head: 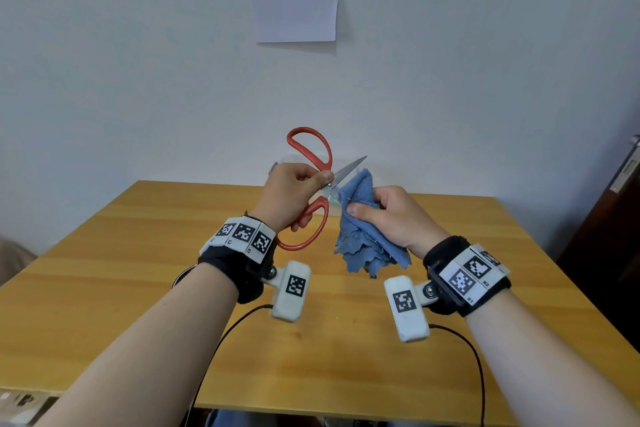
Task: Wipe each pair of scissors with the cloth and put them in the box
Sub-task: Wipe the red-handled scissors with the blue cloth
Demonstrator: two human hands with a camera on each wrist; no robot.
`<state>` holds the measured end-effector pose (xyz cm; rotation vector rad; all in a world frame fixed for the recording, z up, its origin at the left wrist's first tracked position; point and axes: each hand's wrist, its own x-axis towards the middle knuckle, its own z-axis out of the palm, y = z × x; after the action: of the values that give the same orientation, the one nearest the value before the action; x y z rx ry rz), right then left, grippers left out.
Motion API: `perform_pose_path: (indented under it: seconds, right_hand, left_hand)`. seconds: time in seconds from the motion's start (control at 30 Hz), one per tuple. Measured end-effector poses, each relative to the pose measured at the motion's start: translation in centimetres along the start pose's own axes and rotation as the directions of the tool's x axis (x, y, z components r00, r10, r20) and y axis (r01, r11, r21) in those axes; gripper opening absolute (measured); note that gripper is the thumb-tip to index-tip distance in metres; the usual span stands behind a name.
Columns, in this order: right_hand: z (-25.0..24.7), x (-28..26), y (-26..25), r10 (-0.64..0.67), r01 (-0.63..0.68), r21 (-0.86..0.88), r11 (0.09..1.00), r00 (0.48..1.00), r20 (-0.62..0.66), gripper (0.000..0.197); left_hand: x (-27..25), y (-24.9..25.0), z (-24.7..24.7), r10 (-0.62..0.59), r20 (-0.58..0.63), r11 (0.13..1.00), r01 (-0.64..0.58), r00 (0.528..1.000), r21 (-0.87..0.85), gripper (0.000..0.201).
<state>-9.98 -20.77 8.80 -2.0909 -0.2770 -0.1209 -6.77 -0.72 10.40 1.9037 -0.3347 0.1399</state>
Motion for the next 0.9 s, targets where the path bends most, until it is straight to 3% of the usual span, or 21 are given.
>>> perform_pose_path:
  seconds: [0.13, 0.37, 0.47, 0.57, 0.73, 0.9]
  right_hand:
    - [-1.2, 0.1, 0.5, 0.011, -0.011, -0.101, 0.995, 1.0, 0.002, 0.034]
    - [-4.0, 0.0, 0.8, 0.021, -0.026, -0.17, 0.985, 0.999, -0.033, 0.028]
    - [-5.0, 0.1, 1.4, 0.055, -0.071, -0.108, 0.992, 0.988, -0.146, 0.029]
    - [-4.8, 0.6, 0.5, 0.053, -0.044, 0.044, 0.998, 0.971, -0.232, 0.031]
    - [-2.5, 1.3, -1.3, 0.077, -0.078, 0.164, 0.983, 0.997, 0.011, 0.043]
    - [-0.9, 1.4, -1.8, 0.079, -0.1, 0.3, 0.949, 0.993, 0.083, 0.019]
  left_hand:
    - [-0.2, 0.1, 0.9, -0.01, -0.04, 1.0, 0.009, 0.999, -0.022, 0.034]
    - [0.0, 0.4, 0.9, -0.001, -0.124, 1.0, -0.003, 0.992, -0.027, 0.032]
    - [0.4, 0.4, -0.2, -0.006, -0.171, 1.0, 0.001, 0.985, -0.028, 0.033]
    - [0.3, 0.9, 0.0, 0.017, -0.136, 1.0, -0.019, 0.991, -0.012, 0.034]
    - [-0.4, 1.9, 1.7, 0.077, -0.053, 0.997, -0.077, 0.996, -0.002, 0.037]
    - [-0.6, 2.0, 2.4, 0.054, -0.041, 0.998, -0.054, 0.998, -0.009, 0.036]
